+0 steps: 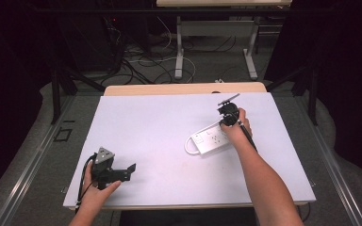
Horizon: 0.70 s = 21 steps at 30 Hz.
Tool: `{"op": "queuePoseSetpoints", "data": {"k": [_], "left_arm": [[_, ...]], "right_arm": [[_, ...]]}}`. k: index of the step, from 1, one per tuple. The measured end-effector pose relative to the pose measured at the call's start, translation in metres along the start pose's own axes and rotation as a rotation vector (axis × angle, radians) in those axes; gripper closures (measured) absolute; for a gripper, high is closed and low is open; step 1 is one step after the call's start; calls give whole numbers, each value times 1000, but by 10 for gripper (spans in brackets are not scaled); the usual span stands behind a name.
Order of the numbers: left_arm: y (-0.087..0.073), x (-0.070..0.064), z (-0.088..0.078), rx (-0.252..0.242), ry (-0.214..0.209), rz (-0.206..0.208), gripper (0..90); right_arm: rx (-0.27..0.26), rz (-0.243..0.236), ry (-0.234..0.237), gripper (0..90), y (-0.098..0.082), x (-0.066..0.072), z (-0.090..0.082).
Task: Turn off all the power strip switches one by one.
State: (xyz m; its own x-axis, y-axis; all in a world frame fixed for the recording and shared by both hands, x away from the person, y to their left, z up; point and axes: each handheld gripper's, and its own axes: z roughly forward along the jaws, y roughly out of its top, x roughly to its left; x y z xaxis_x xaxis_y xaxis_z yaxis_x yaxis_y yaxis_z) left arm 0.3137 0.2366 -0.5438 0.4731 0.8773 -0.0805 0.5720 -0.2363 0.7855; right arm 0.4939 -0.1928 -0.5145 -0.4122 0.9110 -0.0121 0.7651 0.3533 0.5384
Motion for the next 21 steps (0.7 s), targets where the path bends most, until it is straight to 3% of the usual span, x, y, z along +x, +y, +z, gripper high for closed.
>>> {"op": "queuePoseSetpoints", "data": {"k": [9, 21], "left_arm": [[-1, 0, -1, 1, 2, -5, 13], [-1, 0, -1, -1, 3, -6, 13]], "right_arm": [[-10, 15, 11, 899, 0, 0, 1], [3, 0, -7, 900, 0, -1, 0]]}}
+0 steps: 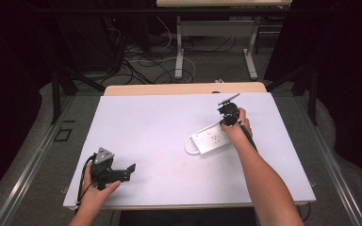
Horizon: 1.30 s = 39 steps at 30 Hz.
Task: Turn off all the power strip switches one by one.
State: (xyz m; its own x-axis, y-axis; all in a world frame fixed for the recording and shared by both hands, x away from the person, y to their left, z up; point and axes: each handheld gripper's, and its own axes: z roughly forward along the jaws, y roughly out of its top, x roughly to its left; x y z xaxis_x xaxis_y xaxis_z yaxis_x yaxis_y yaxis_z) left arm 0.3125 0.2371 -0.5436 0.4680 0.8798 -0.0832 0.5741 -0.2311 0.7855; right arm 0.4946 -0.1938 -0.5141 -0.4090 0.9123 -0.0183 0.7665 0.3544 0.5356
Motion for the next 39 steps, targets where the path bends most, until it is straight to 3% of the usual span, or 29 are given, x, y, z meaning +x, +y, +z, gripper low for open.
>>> {"op": "queuePoseSetpoints", "data": {"k": [18, 19, 29, 31, 39], "left_arm": [[0, 0, 0, 1, 1, 2, 13], [0, 0, 0, 1, 1, 2, 13], [0, 0, 0, -1, 1, 11, 13], [0, -1, 1, -2, -3, 3, 13], [0, 0, 0, 0, 0, 4, 13]], "right_arm": [[-3, 8, 1, 900, -1, -1, 1], [5, -6, -22, 900, -2, -1, 1], [-24, 15, 3, 900, -5, -3, 2], [-28, 20, -16, 900, -5, -2, 2], [-12, 4, -11, 900, -4, -3, 1]]}}
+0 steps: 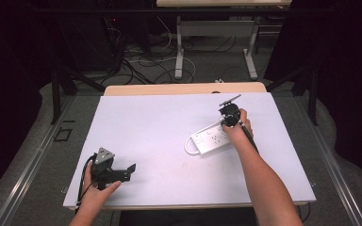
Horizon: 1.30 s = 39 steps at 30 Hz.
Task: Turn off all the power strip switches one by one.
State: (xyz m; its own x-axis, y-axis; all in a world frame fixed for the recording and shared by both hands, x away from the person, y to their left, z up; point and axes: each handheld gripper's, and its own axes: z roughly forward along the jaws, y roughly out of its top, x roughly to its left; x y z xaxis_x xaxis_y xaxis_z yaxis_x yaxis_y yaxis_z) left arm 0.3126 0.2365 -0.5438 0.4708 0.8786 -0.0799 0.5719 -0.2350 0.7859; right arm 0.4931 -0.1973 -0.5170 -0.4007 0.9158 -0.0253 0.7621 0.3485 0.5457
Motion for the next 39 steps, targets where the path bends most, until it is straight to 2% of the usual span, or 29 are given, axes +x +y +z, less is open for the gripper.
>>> {"op": "queuePoseSetpoints", "data": {"k": [3, 6, 7, 9, 11, 13, 16, 22, 25, 31, 36, 39], "left_arm": [[0, 1, 0, -1, 3, 4, 13], [1, -1, 0, -1, 0, -5, 13], [1, 0, 0, 6, -2, 4, 13], [1, -1, 0, 6, -4, -5, 13], [0, -1, 1, 8, -3, -5, 13], [0, -1, 1, 7, -3, -7, 13], [0, -2, 0, 8, 0, -8, 13], [-1, -2, 0, -1, 9, -11, 13], [-1, -1, -1, 13, 10, -1, 13], [-2, -1, -1, 10, 15, -13, 13], [-3, 0, -2, 14, 20, -11, 13], [-4, 0, -3, 15, 25, -23, 13]], "right_arm": [[-13, -5, -3, 900, 0, 0, 1], [-3, -12, -10, 900, 0, 1, 0], [-1, -10, -8, 900, 0, 1, 0], [-4, 7, 17, 900, 1, 1, -1], [-11, 3, 5, 900, 1, 0, -2], [-41, 18, 17, 900, 3, -2, -4], [-28, 19, 11, 900, 4, -4, -6], [-29, 23, -1, 900, 8, -13, -12], [-27, 25, -12, 900, 8, -19, -14], [-26, 40, -28, 900, 10, -27, -17], [-14, 41, -38, 900, 9, -34, -16], [-8, 44, -41, 900, 9, -37, -13]]}}
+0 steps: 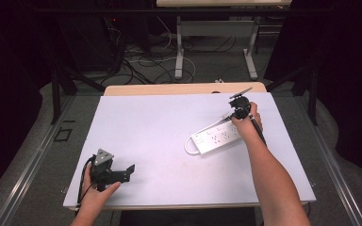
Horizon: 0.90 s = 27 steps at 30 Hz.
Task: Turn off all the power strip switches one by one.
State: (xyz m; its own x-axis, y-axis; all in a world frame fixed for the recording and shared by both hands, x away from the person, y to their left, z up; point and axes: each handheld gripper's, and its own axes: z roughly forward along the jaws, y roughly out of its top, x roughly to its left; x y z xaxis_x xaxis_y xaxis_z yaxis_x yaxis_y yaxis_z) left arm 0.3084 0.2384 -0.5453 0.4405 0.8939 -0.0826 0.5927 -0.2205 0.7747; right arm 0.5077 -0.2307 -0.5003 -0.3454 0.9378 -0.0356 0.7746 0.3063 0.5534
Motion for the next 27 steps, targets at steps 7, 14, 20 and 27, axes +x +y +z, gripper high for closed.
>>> {"op": "queuePoseSetpoints", "data": {"k": [7, 14, 20, 27], "left_arm": [[-1, 3, -2, -3, 8, 2, 13], [-2, 3, -2, 7, 8, 0, 13], [-2, 2, -1, -3, 9, -5, 13], [-1, 2, -1, -2, 7, -2, 13]], "right_arm": [[24, 0, -4, 900, 0, -1, 5], [43, 4, -1, 900, -1, -2, 10], [47, 19, 3, 899, -2, -2, 11], [48, 35, 9, 893, -3, -2, 11]]}}
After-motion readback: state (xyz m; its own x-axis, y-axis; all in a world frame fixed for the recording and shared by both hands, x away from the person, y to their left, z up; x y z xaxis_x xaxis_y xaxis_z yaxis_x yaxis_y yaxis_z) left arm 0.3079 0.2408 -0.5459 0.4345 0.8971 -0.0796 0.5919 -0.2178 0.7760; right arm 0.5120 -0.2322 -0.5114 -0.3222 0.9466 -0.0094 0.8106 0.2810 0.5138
